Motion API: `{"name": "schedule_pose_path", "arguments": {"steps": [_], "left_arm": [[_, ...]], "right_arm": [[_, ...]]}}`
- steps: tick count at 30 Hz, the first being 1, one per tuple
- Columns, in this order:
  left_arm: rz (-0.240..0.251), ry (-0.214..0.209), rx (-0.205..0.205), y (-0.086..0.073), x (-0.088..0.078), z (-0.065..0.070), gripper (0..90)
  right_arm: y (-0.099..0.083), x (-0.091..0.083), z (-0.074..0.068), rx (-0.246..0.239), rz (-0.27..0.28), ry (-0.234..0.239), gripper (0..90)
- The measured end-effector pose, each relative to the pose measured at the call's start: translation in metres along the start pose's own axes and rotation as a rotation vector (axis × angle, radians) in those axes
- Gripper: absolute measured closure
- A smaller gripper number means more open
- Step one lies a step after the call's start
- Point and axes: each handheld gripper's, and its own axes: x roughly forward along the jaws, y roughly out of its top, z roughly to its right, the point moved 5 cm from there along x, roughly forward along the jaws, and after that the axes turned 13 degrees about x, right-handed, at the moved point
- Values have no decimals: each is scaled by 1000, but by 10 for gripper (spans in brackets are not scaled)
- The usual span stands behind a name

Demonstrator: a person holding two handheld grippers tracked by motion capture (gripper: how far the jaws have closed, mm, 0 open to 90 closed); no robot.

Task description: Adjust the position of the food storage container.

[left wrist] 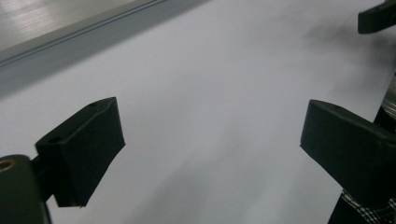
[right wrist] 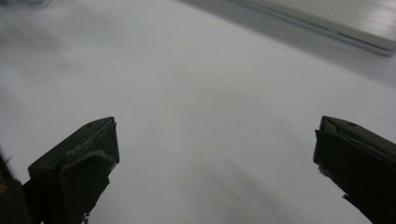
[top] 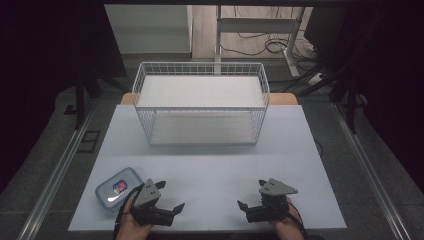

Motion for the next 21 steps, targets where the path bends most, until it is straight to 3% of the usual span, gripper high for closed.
{"name": "schedule_pose_path", "arguments": {"steps": [3,5,9,17,21], "left_arm": [[-9,0,-40,-5,-1,-8,51],[-4,-2,-51,-6,-3,-11,53],[14,-1,-43,-4,-5,-12,54],[-13,-37,-51,-5,-1,-10,41],[-19,-22,-40,-4,-3,-11,47]], "right_arm": [[2,1,4,27,16,14,1],[3,1,5,19,19,10,1],[1,5,8,24,1,-9,0],[2,5,11,37,6,-26,0],[2,5,11,37,1,-23,0]]}}
